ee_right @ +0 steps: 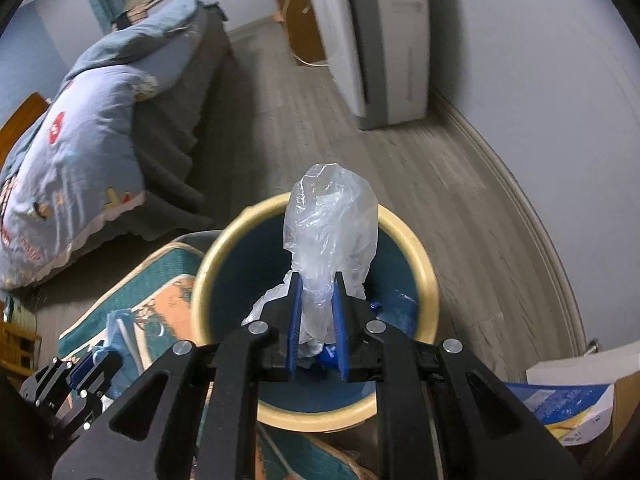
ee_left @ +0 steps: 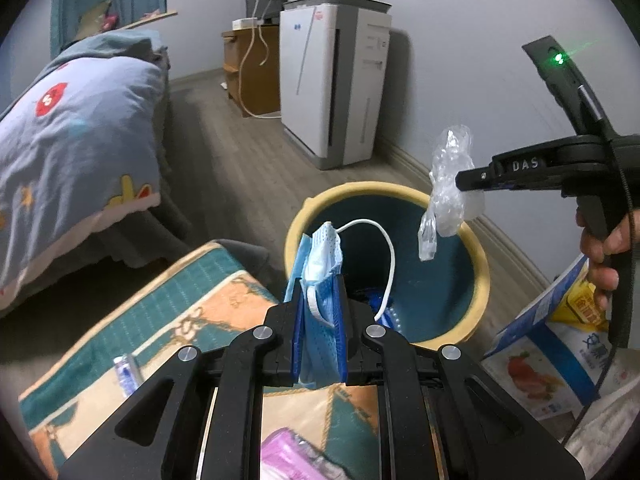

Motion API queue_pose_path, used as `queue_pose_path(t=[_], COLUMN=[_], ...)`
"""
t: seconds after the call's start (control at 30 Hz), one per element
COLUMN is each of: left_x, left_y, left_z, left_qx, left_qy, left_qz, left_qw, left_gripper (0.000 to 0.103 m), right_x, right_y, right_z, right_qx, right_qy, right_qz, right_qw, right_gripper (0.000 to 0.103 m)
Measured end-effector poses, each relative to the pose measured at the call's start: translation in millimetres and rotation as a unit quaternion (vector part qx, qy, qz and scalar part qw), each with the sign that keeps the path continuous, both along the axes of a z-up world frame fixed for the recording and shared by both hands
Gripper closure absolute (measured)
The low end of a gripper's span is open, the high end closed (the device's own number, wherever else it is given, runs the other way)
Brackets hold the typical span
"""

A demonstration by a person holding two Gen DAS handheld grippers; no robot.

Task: Collect trash
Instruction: 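Carry the mask and clear bag over the wastebasket and open both tools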

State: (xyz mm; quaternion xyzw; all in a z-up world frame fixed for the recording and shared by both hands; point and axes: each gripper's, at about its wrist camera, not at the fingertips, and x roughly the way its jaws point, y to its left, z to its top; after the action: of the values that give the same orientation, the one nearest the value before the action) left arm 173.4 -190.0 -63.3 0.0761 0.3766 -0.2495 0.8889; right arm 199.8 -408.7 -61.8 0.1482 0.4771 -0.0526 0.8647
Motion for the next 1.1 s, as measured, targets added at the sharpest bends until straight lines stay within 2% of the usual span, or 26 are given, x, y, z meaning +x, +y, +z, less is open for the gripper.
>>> queue_pose_path(t=[0.1, 0.33, 0.53, 0.73, 0.93, 1.0, 1.1], left_x=[2.8, 8.2, 16.4, 22.3, 26.7, 27.3, 27.1], left_y=[-7.8, -25.5, -40.4, -48.1, -45.6, -43.4, -38.8], left_z=[-3.2, -15.1, -26.1, -25.0, -24.1, -23.6, -20.8], left_qx=[-0.009, -0.002, -0.014, -0.031, -0.044, -0.045, -0.056], left_qy=[0.006, 0.005, 0.01, 0.0, 0.002, 0.001, -0.001], left_qz=[-0.006, -0.021, -0.023, -0.023, -0.017, -0.014, -0.009], left_qw=[0.9999, 0.9998, 0.9996, 0.9993, 0.9989, 0.9989, 0.9984], left_gripper=[0.089, 0.089, 0.089, 0.087, 0.077, 0.064, 0.054], right_x=[-0.8, -2.1, 1.8, 4.2, 4.7, 4.7, 4.3], right_y=[-6.1, -7.8, -3.3, -3.2, -5.9, -6.3, -5.5], right_z=[-4.6, -8.5, -12.2, -16.0, -20.5, -19.9, -19.0], right_qx=[-0.002, -0.007, -0.004, -0.01, -0.007, -0.007, -0.004], right_qy=[0.007, 0.013, 0.021, 0.025, 0.028, 0.026, 0.023], right_qz=[-0.011, -0.017, -0.013, -0.017, -0.027, -0.028, -0.029], right_qw=[1.0, 1.0, 1.0, 1.0, 0.999, 0.999, 0.999], right_gripper=[0.089, 0.089, 0.089, 0.089, 0.088, 0.088, 0.087])
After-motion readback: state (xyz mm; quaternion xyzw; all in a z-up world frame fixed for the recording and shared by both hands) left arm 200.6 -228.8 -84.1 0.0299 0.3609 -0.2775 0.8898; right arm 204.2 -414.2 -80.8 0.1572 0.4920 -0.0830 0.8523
